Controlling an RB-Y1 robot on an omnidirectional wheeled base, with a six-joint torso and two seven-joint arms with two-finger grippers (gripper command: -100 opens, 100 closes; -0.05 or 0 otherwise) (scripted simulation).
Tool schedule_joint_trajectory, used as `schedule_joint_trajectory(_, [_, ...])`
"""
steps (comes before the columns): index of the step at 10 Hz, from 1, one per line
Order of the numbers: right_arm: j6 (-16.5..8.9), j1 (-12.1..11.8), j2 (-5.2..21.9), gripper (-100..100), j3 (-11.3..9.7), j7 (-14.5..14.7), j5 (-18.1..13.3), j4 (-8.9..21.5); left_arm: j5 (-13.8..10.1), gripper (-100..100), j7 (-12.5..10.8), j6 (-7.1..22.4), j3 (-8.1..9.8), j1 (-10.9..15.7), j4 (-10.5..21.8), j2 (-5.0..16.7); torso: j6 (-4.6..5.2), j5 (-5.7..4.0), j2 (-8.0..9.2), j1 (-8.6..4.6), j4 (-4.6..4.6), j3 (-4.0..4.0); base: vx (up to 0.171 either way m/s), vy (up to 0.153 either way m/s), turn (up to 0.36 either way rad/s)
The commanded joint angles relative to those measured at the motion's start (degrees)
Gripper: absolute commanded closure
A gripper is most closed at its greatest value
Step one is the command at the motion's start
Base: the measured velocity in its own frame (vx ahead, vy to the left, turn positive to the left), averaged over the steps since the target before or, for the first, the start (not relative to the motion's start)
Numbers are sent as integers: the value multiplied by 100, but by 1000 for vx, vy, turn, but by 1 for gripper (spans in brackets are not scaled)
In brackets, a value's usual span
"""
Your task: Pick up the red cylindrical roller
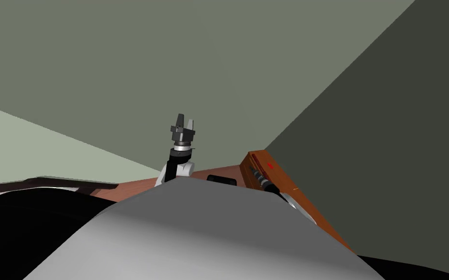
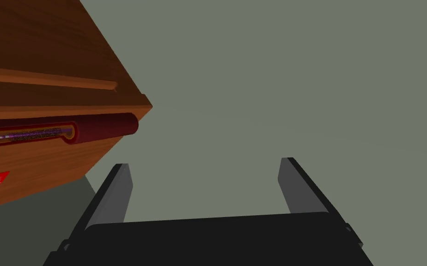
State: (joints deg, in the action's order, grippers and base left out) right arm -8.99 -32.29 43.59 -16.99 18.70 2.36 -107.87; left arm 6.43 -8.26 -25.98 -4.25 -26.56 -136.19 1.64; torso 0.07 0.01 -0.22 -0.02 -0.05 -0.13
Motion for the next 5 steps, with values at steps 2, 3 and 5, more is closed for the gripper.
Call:
schedule_joint_trajectory(2, [-318, -80, 127, -100, -134, 224, 87, 155, 0, 0, 0, 0, -1, 1, 0, 0, -5, -1, 0, -1, 0, 0, 62, -8, 202])
schedule_joint_trajectory(3, [-516, -94, 268, -100, -255, 397, 197, 343, 0, 0, 0, 0, 0, 0, 0, 0, 0, -1, 2, -2, 1, 1, 67, -11, 253])
schedule_joint_trajectory(5, [-797, -105, 402, -100, -374, 568, 309, 529, 0, 0, 0, 0, 0, 0, 0, 0, -5, -3, -12, -14, -2, -6, 100, -44, 267])
